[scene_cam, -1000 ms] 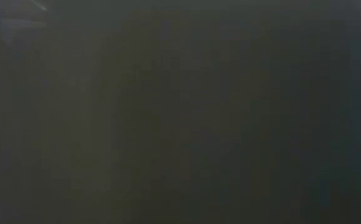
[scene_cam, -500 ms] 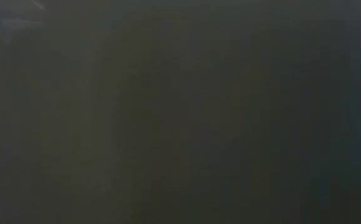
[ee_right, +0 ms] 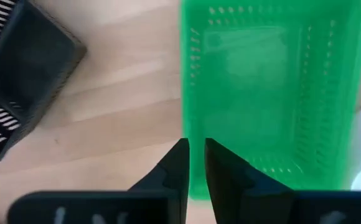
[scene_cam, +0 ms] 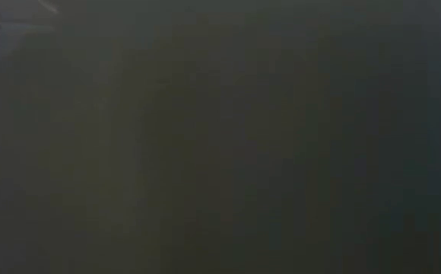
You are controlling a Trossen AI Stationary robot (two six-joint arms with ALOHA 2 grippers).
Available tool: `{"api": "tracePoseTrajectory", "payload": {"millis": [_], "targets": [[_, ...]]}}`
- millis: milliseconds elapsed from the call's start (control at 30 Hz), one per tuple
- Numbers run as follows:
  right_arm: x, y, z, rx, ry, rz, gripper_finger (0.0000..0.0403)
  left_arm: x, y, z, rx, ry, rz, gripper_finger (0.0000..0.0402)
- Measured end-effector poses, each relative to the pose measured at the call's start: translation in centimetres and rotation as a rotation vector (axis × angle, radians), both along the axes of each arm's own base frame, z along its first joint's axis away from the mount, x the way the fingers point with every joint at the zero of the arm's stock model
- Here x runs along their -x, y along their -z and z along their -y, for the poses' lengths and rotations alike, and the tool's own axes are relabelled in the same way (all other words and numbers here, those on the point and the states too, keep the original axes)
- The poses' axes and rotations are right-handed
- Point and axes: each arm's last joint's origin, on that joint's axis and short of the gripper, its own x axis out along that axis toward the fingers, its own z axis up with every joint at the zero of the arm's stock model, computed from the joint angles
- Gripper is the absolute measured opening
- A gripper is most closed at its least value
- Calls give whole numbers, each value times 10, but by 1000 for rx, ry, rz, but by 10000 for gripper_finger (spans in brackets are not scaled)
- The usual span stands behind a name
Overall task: Stack baskets by color
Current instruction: Stack the right green bin on top of the left green bin, then stack the left black bin on top of the bottom right black bin
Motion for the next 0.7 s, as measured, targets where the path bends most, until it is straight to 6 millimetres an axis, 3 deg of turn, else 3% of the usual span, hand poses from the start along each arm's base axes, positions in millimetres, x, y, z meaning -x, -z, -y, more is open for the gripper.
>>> {"api": "tracePoseTrajectory", "payload": {"millis": [167,300,533,700], "targets": [[-3,-15,-5,68,-44,-9,50,0,0,0,1,-6,-1,0],[-12,-34,-22,215,-256,-33,51,0,0,0,2,-8,0,0],[-32,-74,-95,493,-687,-35,51,-1,-1,0,135,-108,-65,0],[-32,-102,-152,625,-949,-7,51,-1,-1,-1,119,-137,-61,0]]}}
